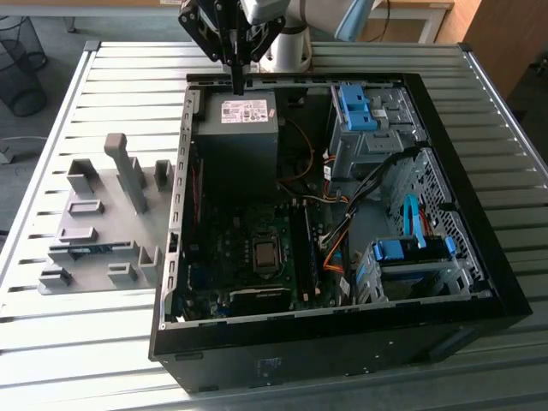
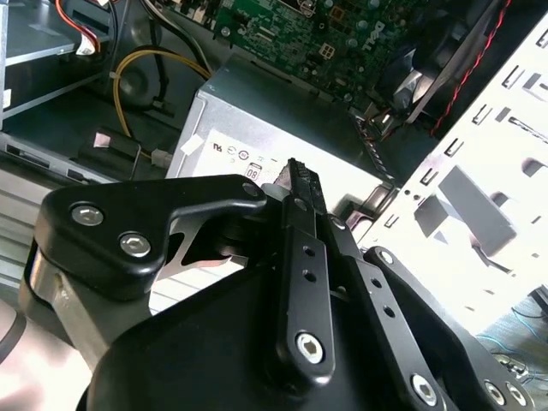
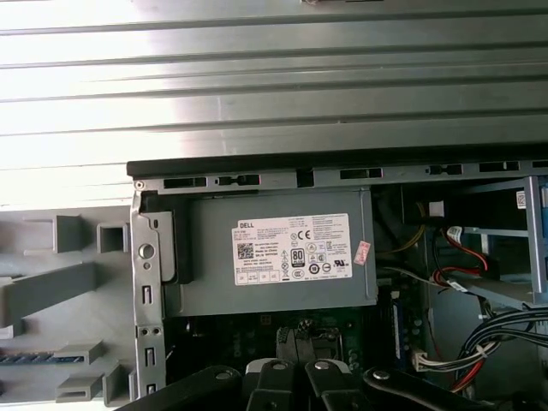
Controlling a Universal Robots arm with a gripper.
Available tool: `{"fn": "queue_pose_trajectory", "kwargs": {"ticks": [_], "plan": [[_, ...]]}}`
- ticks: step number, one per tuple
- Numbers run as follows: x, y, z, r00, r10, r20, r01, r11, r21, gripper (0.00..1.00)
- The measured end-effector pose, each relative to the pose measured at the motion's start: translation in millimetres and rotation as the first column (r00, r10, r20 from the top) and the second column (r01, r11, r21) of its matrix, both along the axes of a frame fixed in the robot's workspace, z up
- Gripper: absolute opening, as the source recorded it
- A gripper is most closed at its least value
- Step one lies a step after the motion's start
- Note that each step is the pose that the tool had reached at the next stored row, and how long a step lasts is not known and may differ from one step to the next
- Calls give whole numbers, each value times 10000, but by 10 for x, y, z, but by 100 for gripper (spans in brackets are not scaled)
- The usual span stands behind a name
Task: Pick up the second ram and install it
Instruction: 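Reach for the second ram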
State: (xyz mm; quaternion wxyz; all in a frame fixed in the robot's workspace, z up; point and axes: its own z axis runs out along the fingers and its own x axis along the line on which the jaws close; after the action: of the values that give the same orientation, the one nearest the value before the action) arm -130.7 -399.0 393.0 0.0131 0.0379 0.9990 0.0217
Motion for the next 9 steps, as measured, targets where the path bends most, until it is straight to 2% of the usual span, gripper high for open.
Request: {"fn": "queue_pose_trajectory", "kwargs": {"ticks": [9], "plan": [[-24,0,-3,10000,0,-1,0,10000,0,10]]}}
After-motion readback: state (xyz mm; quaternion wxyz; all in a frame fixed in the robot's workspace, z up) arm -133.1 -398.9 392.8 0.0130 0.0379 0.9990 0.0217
